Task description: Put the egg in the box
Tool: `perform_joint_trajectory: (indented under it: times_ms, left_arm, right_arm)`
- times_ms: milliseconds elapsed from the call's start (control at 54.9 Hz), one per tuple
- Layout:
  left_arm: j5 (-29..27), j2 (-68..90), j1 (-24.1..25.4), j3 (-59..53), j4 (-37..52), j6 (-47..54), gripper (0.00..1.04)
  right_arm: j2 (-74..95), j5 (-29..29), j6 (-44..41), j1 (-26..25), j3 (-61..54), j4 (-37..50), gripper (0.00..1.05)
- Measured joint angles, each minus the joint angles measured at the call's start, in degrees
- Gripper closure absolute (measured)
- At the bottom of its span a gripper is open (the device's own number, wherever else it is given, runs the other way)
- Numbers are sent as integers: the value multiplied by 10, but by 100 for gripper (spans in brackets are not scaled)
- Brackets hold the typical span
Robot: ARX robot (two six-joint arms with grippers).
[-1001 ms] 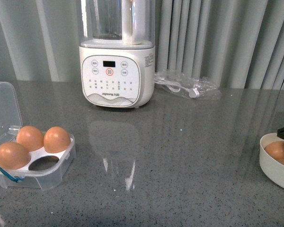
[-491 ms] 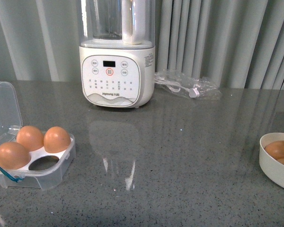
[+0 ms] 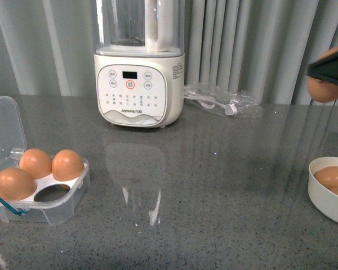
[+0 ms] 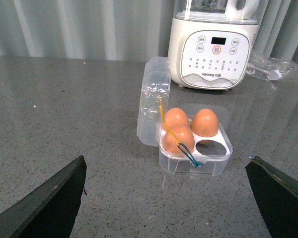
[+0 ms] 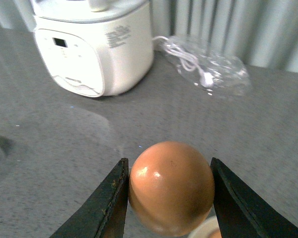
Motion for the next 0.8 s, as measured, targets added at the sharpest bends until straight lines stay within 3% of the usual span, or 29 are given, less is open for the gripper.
perform_joint_trajectory:
  times_ms: [237, 510, 801]
  left_arm:
    - [0, 0, 0, 0, 0, 0, 7]
    - [0, 0, 0, 0, 0, 0, 7]
    - [0, 0, 0, 0, 0, 0, 7]
  right_arm:
    - [88, -58, -9, 108, 35, 31, 63]
    - [146, -172, -23, 138, 38, 100, 63]
    - [227, -194, -28, 169, 92, 127, 63]
